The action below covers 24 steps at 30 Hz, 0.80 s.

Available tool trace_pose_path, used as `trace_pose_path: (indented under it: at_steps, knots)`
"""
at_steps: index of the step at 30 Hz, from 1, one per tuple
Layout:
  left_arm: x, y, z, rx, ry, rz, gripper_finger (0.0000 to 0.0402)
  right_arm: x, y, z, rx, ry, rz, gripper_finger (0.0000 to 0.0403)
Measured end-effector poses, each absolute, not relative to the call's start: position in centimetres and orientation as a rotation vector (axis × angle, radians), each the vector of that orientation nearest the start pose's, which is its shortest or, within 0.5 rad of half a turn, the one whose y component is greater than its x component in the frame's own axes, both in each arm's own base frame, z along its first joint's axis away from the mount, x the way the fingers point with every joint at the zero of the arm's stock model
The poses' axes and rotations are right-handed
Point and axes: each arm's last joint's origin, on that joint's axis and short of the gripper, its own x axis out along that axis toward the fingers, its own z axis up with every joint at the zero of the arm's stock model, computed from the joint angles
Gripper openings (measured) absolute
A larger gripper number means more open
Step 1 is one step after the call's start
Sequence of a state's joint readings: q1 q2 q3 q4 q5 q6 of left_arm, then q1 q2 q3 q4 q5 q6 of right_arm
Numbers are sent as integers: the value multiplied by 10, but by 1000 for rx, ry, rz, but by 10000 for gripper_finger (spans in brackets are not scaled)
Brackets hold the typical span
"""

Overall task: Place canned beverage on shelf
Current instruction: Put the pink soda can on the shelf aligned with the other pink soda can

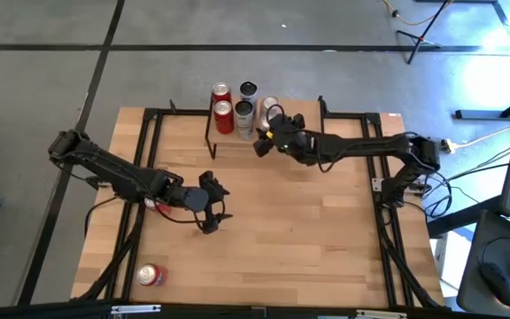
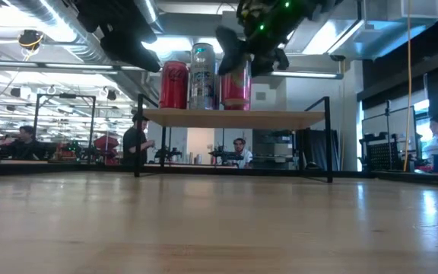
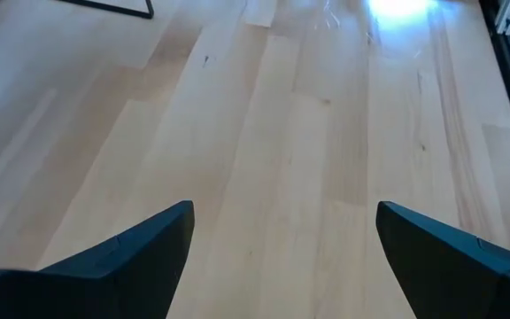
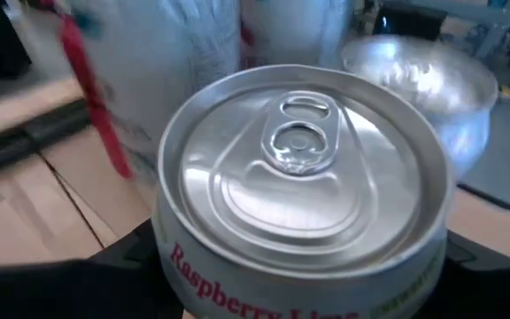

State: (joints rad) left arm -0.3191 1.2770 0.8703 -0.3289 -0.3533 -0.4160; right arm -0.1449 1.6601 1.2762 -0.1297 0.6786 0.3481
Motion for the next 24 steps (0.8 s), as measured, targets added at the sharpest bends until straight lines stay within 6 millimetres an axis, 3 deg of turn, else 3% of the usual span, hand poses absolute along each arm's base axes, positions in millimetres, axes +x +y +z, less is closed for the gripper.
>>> trace_pose_path:
  at_steps: [12, 20, 24]
  knots:
    - [252, -73, 250, -154, 675, 177, 349, 373, -84, 272, 199, 359, -932, 260]
    - [252, -73, 250, -154, 675, 176, 349, 374, -84, 271, 194, 355, -940, 378]
    - [252, -73, 251, -158, 676, 169, 349, 367, -81, 280, 207, 368, -897, 383]
